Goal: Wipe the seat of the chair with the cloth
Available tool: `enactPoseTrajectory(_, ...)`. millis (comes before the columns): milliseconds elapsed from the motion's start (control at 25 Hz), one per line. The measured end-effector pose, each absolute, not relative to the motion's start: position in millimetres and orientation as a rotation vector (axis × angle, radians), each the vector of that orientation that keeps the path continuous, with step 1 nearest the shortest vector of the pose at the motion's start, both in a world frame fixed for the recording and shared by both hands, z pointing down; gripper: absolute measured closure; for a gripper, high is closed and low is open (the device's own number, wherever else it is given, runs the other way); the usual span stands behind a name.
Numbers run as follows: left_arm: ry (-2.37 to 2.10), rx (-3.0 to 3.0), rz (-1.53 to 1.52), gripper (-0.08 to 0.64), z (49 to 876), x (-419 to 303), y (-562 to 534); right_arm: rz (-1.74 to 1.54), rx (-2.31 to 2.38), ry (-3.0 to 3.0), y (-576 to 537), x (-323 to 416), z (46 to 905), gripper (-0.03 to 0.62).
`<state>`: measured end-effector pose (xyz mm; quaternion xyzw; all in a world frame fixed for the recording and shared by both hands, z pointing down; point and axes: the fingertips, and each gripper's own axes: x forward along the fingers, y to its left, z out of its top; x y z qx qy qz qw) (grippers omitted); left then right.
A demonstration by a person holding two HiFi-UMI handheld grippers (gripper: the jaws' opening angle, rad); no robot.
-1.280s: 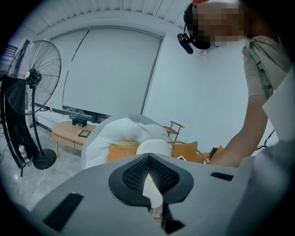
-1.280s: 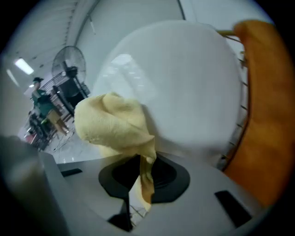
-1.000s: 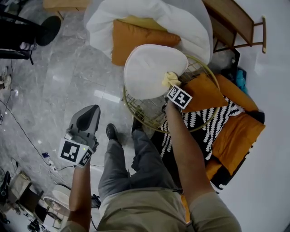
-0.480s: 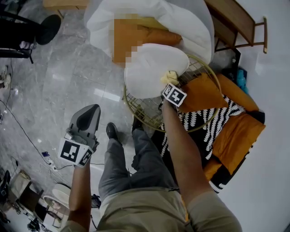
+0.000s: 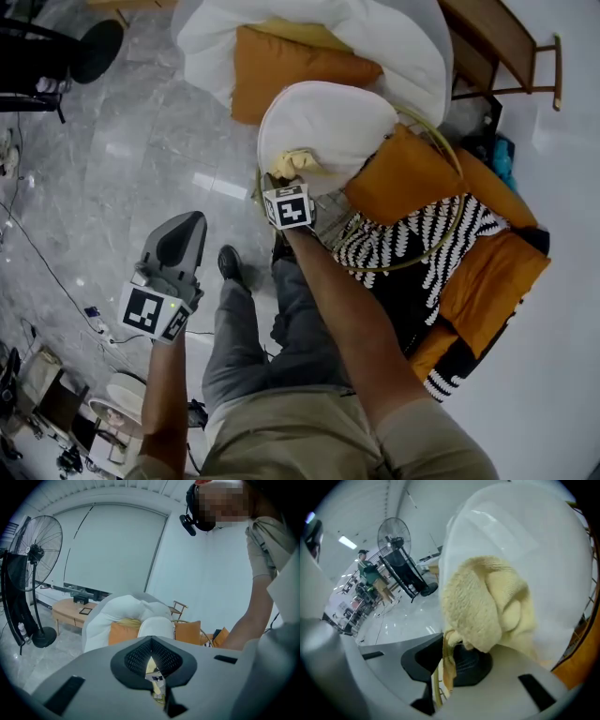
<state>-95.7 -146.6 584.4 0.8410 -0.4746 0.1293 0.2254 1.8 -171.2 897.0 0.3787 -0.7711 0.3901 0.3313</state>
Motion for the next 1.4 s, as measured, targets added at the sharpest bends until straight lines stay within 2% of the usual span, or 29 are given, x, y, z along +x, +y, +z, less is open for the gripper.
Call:
enactPoseTrajectory(200,-1.304,2.313,0.356,0.545,588,-99,-148,0.942,0.872,-2.074,-156,-27,893,0.54)
enactPoseTrajectory(400,-1.294,2.32,0.349,0.545,588,-100,-147,0.896,0.885,-2.024,-152,-1,896,0.54)
enactPoseTrajectory(520,-1.29,2.324,0.35,0.545,590,-99,-145,0.921,0.969,-1.916,-152,48,915,0.54)
enactPoseTrajectory(760,-1.281,2.329,0.358,0.545,591,-98,-142,1.111,1.358,-1.539,-159,205,947,0.54)
enactPoseTrajectory(1160,-1.262,2.381,0.367,0.545,566,-93,-143,1.189,1.463,-1.528,-148,204,922,0.54)
enactPoseTrajectory(1400,-1.261,2.431,0.356,0.546,527,-98,-138,1.145,1.512,-1.582,-146,206,875,0.54)
